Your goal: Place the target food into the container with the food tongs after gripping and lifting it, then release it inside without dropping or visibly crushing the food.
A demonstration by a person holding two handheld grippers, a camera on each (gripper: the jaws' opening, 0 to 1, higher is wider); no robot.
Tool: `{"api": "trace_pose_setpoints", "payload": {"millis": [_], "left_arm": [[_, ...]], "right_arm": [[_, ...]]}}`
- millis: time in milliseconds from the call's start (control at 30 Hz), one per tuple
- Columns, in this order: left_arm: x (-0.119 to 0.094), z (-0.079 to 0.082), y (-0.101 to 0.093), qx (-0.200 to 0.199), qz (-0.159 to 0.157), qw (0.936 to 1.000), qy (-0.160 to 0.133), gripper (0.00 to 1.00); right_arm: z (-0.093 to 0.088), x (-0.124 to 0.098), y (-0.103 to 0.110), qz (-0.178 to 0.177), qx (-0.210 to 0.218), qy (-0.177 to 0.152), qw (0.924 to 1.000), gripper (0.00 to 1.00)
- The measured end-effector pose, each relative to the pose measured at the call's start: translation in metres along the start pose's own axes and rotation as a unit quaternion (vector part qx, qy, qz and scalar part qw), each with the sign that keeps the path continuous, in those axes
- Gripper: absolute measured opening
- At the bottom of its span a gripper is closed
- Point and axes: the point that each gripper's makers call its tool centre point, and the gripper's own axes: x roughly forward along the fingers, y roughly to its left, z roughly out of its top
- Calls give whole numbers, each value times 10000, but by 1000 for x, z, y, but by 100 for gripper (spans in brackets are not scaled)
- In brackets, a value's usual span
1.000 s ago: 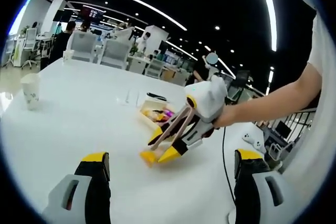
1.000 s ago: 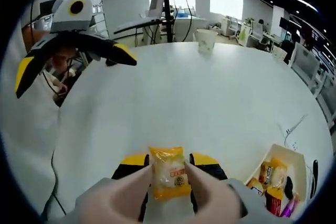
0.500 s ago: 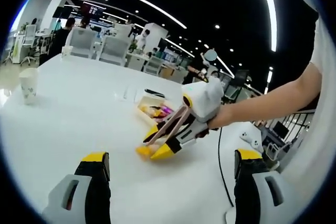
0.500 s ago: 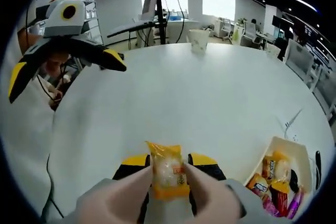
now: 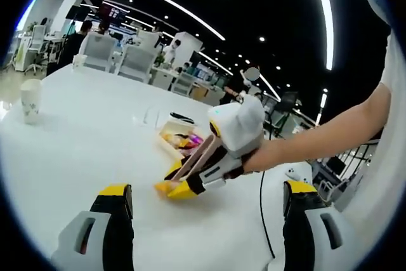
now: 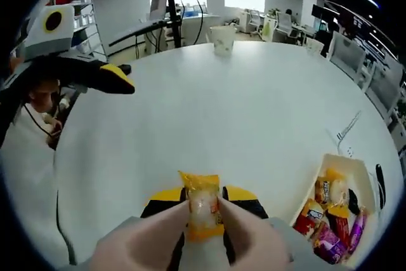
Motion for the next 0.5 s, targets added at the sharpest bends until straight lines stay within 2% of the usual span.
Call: {"api": "trace_pose_setpoints", "payload": {"millis": [100, 167, 233, 267, 500], "left_arm": [[-5, 3, -5, 69, 24, 10000, -59, 99], [-8, 3, -8, 103, 25, 9999, -102, 99], [-10, 1, -10, 168, 40, 9998, -87, 99], [-11, 0, -10, 225, 79, 9997, -42, 99], [-22, 8, -19, 373, 107, 9990, -230, 99]], "right_arm": [[-2, -1, 2, -221, 170, -28, 9996, 21], [-2, -2, -1, -343, 472, -68, 9983, 21], [-1, -3, -6, -382, 948, -90, 9947, 21], [-2, -5, -9, -504, 1328, -89, 9898, 20], [-3, -25, -3, -648, 1222, -263, 9900, 20]]}}
